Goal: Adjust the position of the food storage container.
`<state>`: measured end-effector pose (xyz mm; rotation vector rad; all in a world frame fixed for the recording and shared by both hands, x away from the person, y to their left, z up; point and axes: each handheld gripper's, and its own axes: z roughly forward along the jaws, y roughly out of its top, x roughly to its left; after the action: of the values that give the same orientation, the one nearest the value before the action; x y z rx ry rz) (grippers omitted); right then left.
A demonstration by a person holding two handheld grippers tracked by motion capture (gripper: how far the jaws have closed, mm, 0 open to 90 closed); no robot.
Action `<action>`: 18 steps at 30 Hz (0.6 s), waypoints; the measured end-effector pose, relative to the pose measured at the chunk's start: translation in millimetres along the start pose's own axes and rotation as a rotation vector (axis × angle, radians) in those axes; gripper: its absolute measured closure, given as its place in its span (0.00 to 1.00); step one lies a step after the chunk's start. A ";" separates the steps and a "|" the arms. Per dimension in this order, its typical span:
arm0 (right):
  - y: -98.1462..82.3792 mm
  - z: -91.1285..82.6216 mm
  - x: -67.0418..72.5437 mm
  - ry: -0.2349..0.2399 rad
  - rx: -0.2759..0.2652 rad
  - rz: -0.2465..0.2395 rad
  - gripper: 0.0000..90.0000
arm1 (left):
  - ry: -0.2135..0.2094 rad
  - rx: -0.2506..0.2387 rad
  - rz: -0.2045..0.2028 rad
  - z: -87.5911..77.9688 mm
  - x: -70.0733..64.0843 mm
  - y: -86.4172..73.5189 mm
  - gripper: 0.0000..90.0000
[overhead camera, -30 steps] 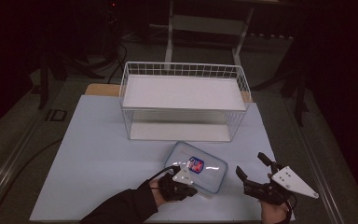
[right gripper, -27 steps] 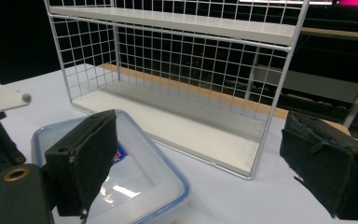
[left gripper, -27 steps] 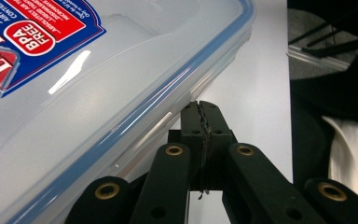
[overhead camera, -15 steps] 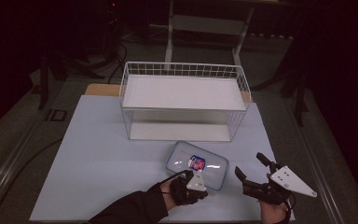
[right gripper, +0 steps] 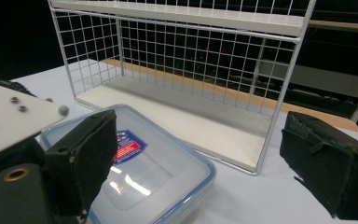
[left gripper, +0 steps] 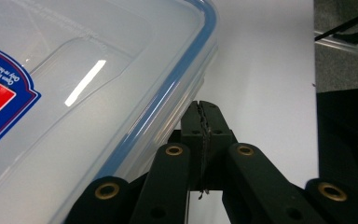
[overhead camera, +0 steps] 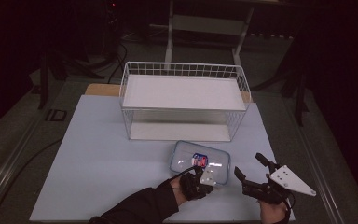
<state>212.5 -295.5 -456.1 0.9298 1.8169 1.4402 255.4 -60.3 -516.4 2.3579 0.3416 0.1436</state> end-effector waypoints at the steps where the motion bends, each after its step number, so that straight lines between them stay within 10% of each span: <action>1: -0.1 0.0 -0.1 0.000 0.000 0.000 0.12 | 0.000 0.002 -0.003 1.4 0.9 1.4 1.00; 18: -0.6 0.9 0.2 0.009 0.008 0.005 0.12 | 0.022 -0.011 -0.060 16.6 14.3 16.2 1.00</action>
<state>213.1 -294.9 -456.9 0.9340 1.8295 1.4431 275.7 -78.4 -517.1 2.3341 0.4209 0.1428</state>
